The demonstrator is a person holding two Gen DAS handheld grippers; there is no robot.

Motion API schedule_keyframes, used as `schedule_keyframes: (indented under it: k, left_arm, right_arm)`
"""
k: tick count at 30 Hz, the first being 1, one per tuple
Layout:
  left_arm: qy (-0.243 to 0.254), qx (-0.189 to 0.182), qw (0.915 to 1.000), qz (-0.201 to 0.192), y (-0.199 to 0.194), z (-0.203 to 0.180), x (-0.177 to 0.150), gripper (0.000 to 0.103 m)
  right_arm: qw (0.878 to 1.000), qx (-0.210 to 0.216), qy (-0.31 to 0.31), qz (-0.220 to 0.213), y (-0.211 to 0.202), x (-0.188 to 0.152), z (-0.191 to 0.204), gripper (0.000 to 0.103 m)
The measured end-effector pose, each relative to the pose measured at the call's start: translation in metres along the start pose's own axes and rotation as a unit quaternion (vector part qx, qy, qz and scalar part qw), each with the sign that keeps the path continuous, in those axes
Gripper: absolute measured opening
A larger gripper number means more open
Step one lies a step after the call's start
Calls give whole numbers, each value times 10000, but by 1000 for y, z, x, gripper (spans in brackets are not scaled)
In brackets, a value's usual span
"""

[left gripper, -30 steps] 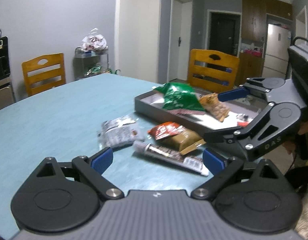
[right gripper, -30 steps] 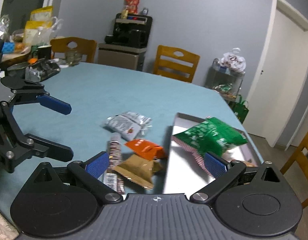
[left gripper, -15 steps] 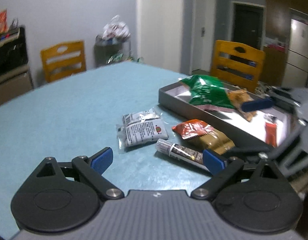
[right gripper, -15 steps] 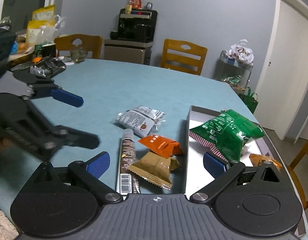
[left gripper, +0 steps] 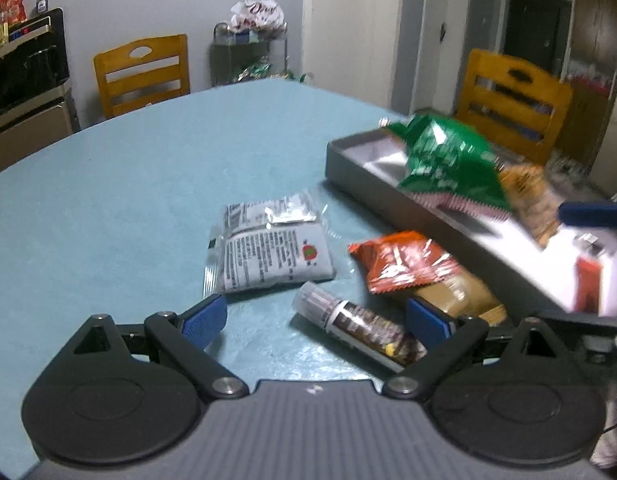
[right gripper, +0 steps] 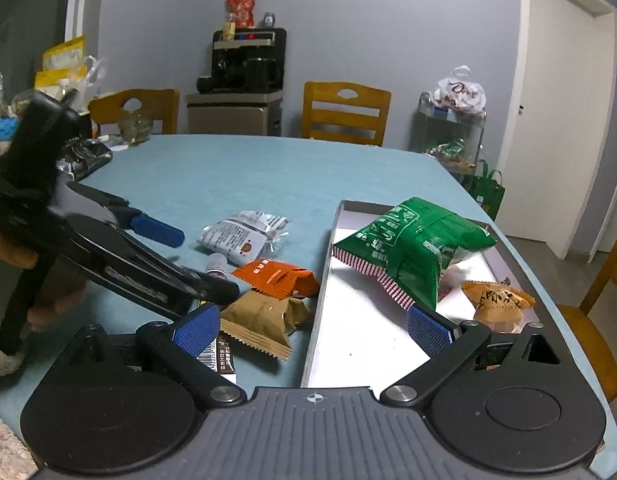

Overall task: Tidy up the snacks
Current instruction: 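Grasp the brown tube with the left gripper while the right gripper reaches for the tan packet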

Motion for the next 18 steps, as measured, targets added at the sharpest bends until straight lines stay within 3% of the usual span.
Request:
schedule_keyframes:
  k: [5, 9, 18]
  left_arm:
    - [-65, -95, 9999, 27, 4, 2, 0, 97]
    - [-100, -129, 9994, 290, 6, 12, -9, 97]
    - [47, 15, 9997, 255, -15, 40, -26, 94]
  right_arm:
    - [10000, 29, 93, -19, 1, 1, 1, 101]
    - [10000, 59, 31, 1, 4, 4, 8, 101]
    - [9996, 283, -62, 53, 18, 16, 35, 97]
Point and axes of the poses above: each gripper's, at about its wrist camera, not at the fingertips, and y roughly the way its jaws point, z to its left, x to its top, the point moved 7 cm from there along y, roughly the way its jaws point, and after that the axes turned 5 degrees about -y, right-handed, at the moved point
